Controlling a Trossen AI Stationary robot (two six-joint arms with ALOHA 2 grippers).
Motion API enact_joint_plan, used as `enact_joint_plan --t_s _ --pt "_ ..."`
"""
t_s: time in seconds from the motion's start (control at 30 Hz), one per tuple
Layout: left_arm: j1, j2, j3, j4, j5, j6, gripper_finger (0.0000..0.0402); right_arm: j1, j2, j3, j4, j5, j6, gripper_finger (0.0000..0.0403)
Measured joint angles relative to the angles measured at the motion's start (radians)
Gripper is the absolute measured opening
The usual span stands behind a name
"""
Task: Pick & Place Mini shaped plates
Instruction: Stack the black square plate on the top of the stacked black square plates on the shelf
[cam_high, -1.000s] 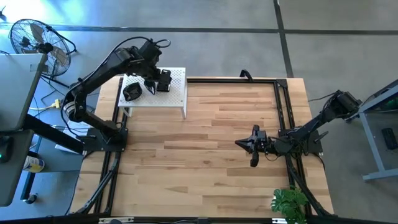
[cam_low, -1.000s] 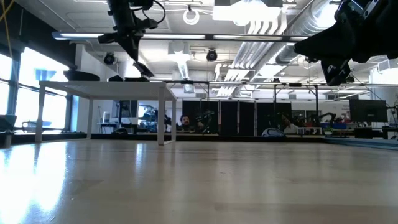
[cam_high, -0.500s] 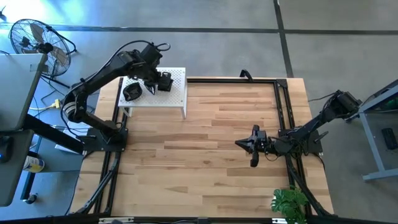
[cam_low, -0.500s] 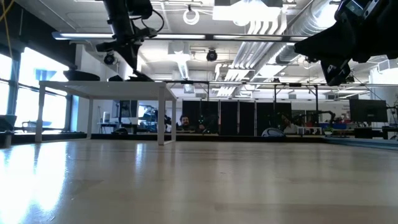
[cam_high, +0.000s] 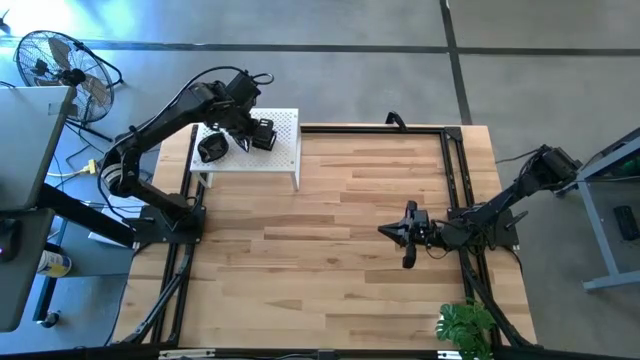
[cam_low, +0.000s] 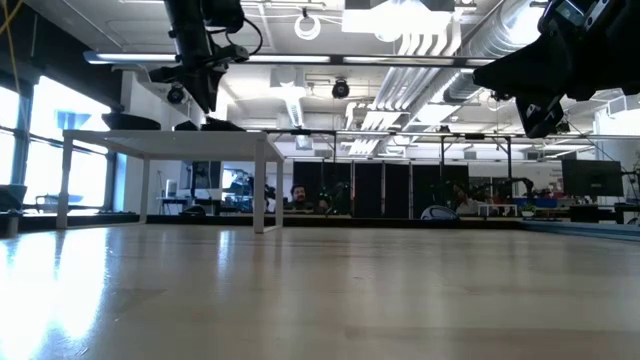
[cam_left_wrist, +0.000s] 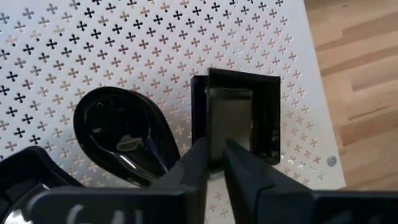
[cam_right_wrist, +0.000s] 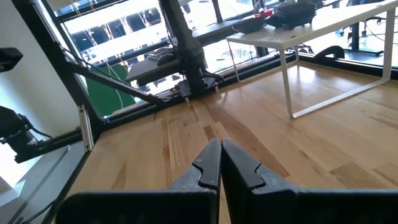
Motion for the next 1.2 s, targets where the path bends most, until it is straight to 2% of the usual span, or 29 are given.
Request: enact_joint_plan --t_s 0.17,0.33,0.43,0.63,0.93,1.2 --pt "0.0 -0.001 0.0 -0.005 0.001 0.024 0.0085 0.0 0.0 0.0 0.0 0.0 0.0 0.0" --pt "0.0 -0.002 0.0 -0.001 0.04 0.121 0.01 0.0 0.0 0.0 0.0 0.0 0.0 0.0" --pt "-0.013 -0.002 0.0 0.012 0.072 0.176 0.0085 0.0 0.0 0.0 0.0 0.001 0.0 0.0" --pt "-0.062 0.045 0.002 0.04 0.076 0.236 0.0009 0.0 0.0 0.0 0.0 0.004 0.0 0.0" --pt "-0.082 0.115 0.002 0.068 0.068 0.236 0.0002 0.0 0.0 0.0 0.0 0.004 -0.004 0.0" --pt "-0.08 0.119 0.002 0.141 0.103 0.229 0.0001 0.0 0.0 0.0 0.0 0.004 -0.008 0.0"
